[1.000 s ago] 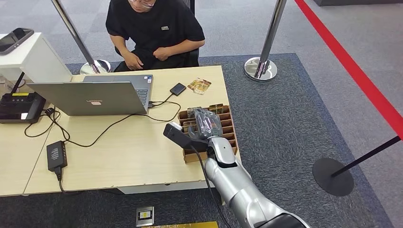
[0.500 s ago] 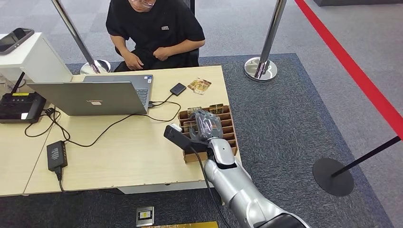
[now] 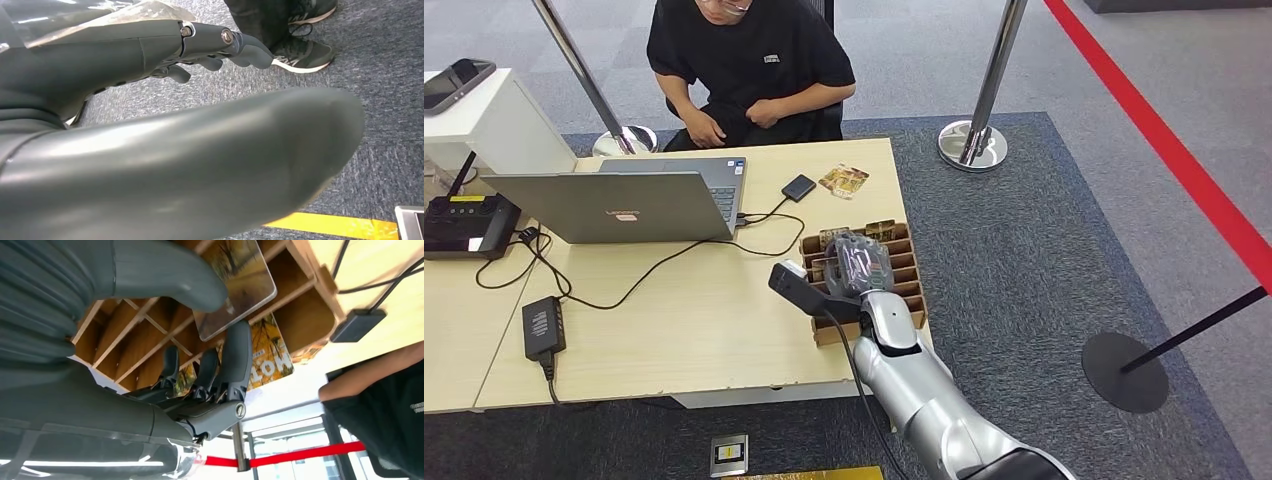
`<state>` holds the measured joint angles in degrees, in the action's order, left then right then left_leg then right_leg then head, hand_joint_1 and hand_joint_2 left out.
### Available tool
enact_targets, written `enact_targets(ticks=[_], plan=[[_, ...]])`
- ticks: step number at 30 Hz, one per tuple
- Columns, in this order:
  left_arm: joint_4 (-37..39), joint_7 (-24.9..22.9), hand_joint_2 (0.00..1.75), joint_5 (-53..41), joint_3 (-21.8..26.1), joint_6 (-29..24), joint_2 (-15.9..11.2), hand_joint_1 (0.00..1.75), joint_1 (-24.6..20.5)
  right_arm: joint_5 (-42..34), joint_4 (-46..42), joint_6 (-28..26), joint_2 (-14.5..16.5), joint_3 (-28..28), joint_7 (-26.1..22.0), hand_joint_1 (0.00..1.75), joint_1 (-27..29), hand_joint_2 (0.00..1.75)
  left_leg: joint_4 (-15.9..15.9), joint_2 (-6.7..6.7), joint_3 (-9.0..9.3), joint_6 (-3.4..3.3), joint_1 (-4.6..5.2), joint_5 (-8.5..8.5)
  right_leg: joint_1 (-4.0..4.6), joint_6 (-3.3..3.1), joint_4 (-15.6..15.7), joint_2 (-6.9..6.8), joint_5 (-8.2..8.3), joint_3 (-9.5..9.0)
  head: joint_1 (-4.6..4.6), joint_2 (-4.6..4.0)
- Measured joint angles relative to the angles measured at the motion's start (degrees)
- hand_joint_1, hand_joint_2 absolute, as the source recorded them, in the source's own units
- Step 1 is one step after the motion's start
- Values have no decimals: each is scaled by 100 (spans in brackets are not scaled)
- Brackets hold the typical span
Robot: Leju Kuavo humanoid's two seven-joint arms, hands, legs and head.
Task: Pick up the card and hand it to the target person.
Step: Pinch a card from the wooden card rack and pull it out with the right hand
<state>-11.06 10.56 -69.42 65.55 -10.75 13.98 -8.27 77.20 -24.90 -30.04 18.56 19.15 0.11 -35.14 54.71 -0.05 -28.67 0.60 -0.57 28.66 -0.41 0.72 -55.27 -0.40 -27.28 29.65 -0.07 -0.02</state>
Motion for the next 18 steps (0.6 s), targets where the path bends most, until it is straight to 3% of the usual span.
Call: enact_targets(ticks=[11,18], plan=[[0,2,0,4,0,-4,1,0,-1,209,34,-299,1,1,140,116,27,175,0,0,0,0,0,0,0,0,0,0,0,0,0,0],[0,26,0,17,-1,-7,-2,0,-2,345,36,-203,66,2,442,118,25,175,0,0,1,0,0,0,0,0,0,0,0,0,0,0]])
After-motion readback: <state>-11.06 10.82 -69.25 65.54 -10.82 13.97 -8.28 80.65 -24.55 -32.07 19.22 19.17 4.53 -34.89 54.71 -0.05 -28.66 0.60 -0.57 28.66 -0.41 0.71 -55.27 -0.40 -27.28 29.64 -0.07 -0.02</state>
